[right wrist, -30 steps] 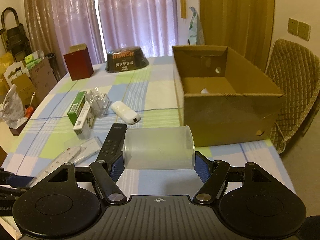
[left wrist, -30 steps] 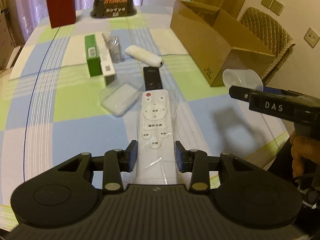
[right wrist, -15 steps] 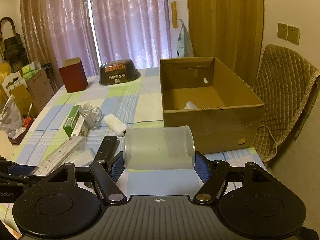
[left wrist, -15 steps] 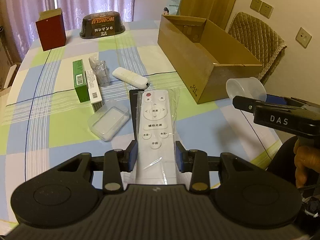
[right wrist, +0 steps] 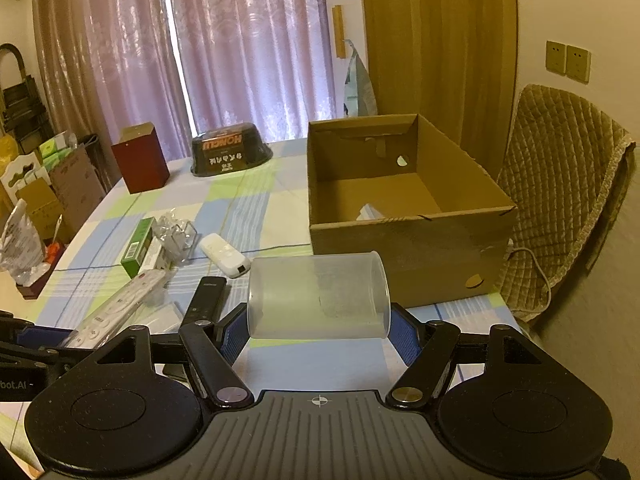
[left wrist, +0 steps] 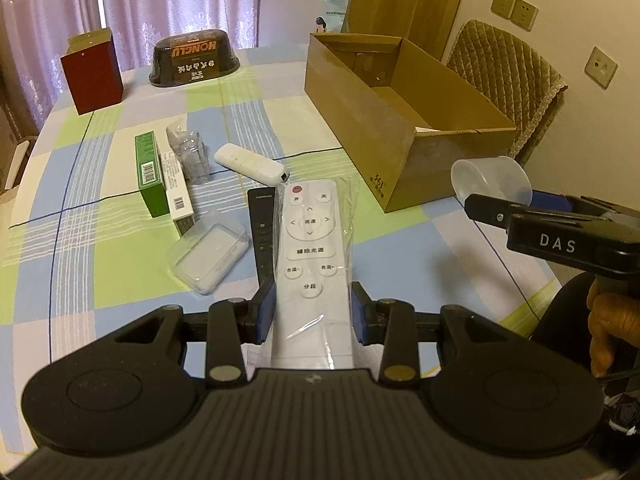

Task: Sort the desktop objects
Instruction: 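Lift the white remote with left tool while right tool carries clear cup toward box, then lower the white remote into the box with left tool while right tool lowers the cup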

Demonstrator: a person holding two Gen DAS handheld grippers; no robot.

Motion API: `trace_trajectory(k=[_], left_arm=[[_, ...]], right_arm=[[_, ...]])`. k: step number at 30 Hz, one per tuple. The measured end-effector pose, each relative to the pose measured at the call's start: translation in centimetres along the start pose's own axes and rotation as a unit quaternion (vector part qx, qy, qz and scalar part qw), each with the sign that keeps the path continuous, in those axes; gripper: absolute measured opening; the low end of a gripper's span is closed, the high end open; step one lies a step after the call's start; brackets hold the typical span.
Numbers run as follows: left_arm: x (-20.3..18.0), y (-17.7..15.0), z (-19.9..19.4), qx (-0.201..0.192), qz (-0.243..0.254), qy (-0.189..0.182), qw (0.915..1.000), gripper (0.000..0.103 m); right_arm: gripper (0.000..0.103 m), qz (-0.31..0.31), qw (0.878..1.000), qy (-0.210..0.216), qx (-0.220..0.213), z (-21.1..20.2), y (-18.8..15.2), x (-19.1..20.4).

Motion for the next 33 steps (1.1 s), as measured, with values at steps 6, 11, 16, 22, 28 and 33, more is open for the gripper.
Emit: trace_trajectory(k=[6,11,16,22,28,33], left_arm=[[-0.6,0.8,0.6,0.0,0.007,-0.006,1.0,0.033],[-1.6,2.1,1.5,-0.004,0.02,-0.015,0.9997,0.033],[-3.6,4.7,2.9,-0.016,0.042,-0.035,0.9984,0.033],[-6.8,9.1,5.5,-0.038,0.071,-0.057,0.9951,0.033],[-9.2,14.1,10.0,-0.053,0.101,-0.056,0.9919,0.033],[-10.5,17.6,14.4,-0.056,0.113,-0.057,0.9904,0.033]], right_arm=[[0.071,0.005,1.0,-0.001,0.002,0.2,0.2,-0.7],[0.071,0.011,1.0,-0.009,-0.005,0.2,1.1,-2.0],[0.071,0.02,0.999,-0.032,-0.03,0.4,3.5,-4.8],[0.071,0.007,0.997,-0.05,-0.05,2.7,7.4,-8.0],[0.071,-0.005,0.998,-0.054,-0.042,6.6,9.7,-10.6],[0.071,-0.008,0.998,-0.052,-0.031,10.1,10.7,-12.2]])
Point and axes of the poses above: each gripper's, at about its wrist camera, not at the fingertips, and z roughly the way its jaws point, x to its left, y to its top, the point moved 1 cm from there along z, roughly the way its jaws point, and after that the axes turned 5 degrees about -x, right-handed, at the moved point
